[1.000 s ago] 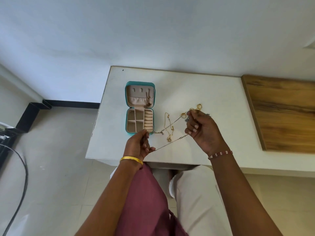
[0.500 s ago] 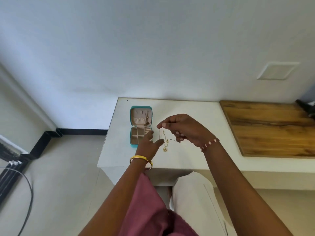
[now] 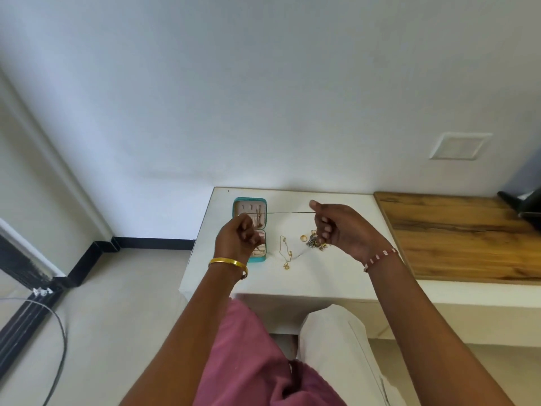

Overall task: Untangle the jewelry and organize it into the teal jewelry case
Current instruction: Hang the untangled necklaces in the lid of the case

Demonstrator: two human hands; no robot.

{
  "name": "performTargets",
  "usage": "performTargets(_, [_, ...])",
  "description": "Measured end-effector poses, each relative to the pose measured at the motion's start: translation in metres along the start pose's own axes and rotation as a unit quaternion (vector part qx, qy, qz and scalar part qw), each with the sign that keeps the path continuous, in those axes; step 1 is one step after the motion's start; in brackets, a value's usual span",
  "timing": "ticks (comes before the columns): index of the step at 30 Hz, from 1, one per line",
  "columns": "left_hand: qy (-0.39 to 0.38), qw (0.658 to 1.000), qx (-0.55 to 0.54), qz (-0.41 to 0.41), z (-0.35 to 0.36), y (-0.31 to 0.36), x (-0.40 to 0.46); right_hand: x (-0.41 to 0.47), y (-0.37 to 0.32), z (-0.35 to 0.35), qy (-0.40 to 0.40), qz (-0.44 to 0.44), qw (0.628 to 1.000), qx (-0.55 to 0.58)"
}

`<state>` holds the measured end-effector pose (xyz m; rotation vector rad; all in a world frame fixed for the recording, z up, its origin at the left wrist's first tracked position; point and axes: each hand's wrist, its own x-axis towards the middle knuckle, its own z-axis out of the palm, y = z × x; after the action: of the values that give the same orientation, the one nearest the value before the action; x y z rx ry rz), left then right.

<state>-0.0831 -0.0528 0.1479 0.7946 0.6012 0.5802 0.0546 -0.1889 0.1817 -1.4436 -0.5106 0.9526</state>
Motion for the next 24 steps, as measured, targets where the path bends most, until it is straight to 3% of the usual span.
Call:
performTargets(3, [-0.017, 0.998, -0.055, -0.010, -0.015, 0.005, -0.004, 0.001, 0.017, -0.008, 0.013, 0.008, 0.982, 0.190])
performTargets(6, [-0.013, 0.997, -0.074, -0.018, -0.027, 0.005, -0.007, 0.000, 0.030, -0.014, 0.034, 0.004, 0.956, 0.291])
performTargets(15, [-0.026, 0.996, -0.045, -0.074, -0.031, -0.007, -0.013, -0.011, 0.030, -0.010, -0.002, -0.030, 0.951, 0.308])
performTargets(20, [-0.042, 0.995, 0.074, -0.057, -0.026, -0.013, -0.016, -0.019, 0.024, -0.002, -0.044, -0.059, 0.951, 0.301])
performTargets(24, [-0.052, 0.974, 0.220, -0.009, -0.017, -0.019, -0.019, -0.025, 0.018, 0.010, -0.081, -0.103, 0.947, 0.294])
